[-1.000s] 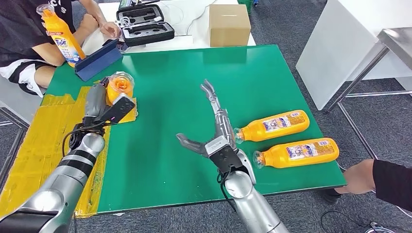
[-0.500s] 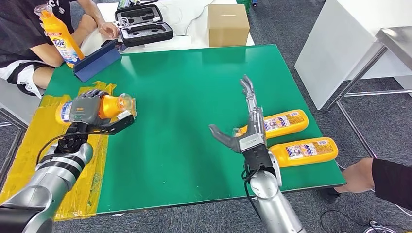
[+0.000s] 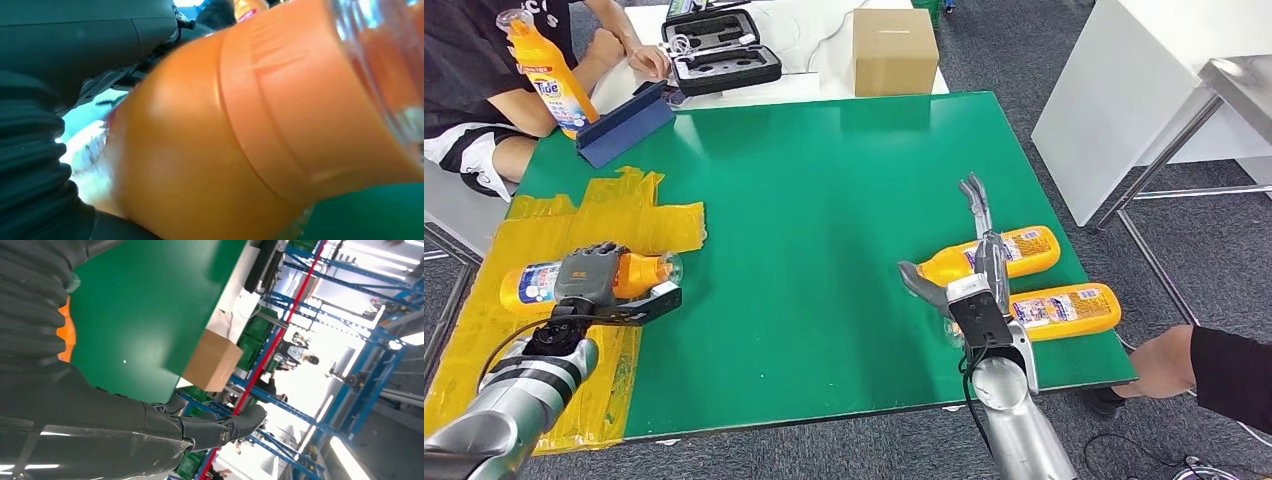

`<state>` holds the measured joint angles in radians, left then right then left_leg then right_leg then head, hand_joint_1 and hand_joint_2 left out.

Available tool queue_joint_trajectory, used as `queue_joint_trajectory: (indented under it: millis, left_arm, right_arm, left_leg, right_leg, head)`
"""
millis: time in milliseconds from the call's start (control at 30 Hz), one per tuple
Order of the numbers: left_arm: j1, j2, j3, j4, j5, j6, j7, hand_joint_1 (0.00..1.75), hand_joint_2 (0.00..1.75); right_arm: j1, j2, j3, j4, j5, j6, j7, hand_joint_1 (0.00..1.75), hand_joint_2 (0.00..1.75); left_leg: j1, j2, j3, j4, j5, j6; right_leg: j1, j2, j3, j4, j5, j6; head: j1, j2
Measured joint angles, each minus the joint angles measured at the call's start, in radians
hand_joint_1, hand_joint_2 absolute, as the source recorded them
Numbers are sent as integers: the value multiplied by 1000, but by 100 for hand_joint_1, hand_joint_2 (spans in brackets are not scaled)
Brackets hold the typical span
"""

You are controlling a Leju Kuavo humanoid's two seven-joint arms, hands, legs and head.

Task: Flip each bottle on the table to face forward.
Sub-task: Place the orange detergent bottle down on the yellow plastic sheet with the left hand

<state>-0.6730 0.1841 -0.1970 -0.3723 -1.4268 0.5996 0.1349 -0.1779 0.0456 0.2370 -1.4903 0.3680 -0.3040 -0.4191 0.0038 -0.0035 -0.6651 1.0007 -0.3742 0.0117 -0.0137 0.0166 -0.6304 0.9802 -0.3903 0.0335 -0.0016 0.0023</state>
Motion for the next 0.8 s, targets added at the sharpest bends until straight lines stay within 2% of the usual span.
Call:
queue_joint_trajectory:
  millis: [33,67,167,200,467,700,800]
  left_arm:
    - [2,-4,5,5,4,-1,-2,169,175]
    - [3,-7,9,9,6,-2,-3,144,175]
    - [4,-14,18,17,14,-6,-9,18,175]
    - [4,-16,22,19,22,-8,-18,0,175]
    - [11,-59,105,28,132,-13,-151,0,175]
    - [24,-84,178,28,207,53,-243,0,175]
    - [34,-92,220,19,261,89,-321,0,175]
  right_arm:
    - [0,1,0,5,1,1,0,0,175]
    - [-1,2,0,10,2,1,0,0,175]
    - [-4,3,0,23,3,4,0,0,175]
    - [-4,3,0,26,3,6,1,0,175]
    - [-17,3,3,57,11,12,10,0,175]
    - [-26,3,3,79,20,11,12,0,175]
    - [-26,3,3,86,26,5,13,0,175]
  left_leg:
    - [0,0,0,0,0,0]
    - [0,0,0,0,0,0]
    - [0,0,1,0,0,0]
    - [0,0,1,0,0,0]
    - [0,-2,2,0,0,0]
    - [0,-2,3,0,0,0]
    - [0,-2,3,0,0,0]
  right_leg:
    - [0,0,0,0,0,0]
    - [0,0,0,0,0,0]
    - [0,0,1,0,0,0]
    - [0,0,2,0,0,0]
    - [0,-1,3,0,0,0]
    - [0,-2,4,0,0,0]
    - [0,-2,3,0,0,0]
  head:
    - [0,0]
    - [0,0]
    - [0,0]
    - [0,0]
    - [0,0]
    - [0,0]
    - [0,0]
